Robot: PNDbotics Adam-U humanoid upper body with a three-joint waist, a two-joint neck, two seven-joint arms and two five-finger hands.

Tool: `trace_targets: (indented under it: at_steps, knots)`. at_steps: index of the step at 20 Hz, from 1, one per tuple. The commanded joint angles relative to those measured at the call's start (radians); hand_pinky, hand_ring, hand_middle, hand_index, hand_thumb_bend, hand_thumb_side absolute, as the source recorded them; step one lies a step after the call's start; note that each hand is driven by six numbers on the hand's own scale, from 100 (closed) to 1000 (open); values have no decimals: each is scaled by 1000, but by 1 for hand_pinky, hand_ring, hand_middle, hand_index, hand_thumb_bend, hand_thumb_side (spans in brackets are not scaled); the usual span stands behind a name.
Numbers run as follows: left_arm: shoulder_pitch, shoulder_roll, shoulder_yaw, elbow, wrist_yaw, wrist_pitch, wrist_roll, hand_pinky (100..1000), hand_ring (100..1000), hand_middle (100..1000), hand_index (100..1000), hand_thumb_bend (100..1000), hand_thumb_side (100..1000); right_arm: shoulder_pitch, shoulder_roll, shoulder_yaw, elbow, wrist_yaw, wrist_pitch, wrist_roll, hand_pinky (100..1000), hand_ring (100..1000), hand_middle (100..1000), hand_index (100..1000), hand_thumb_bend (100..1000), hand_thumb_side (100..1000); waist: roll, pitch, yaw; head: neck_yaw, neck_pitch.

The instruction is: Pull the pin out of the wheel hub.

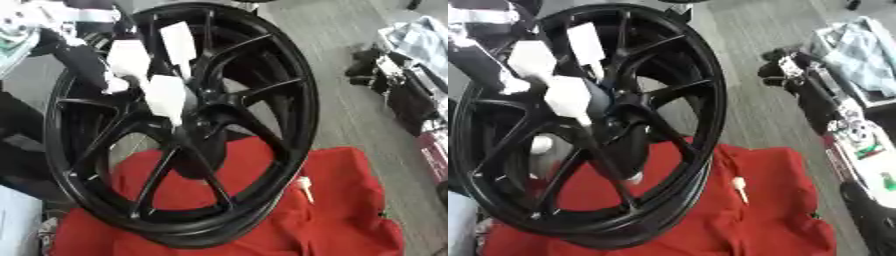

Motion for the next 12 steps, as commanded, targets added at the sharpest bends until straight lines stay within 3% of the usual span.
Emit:
trace_targets:
  at_steps: [1,7,12]
  knots:
    - [-24,58,69,-55,20,-1,13,883,833,743,462,100,148,-2,-17,-12,-8,0,-3,-5,807,745,596,735,100,670,-8,-22,4,-3,-2]
    - [34,168,220,-161,94,1,88,883,830,735,460,100,156,-2,-23,-19,-14,-5,-7,-10,808,744,596,735,100,668,-8,-20,13,-13,-3]
    - [207,297,368,-239,175,31,204,880,824,727,458,100,193,-3,-25,-28,-17,-6,-9,-18,808,745,596,736,100,650,-6,-12,19,-22,-9]
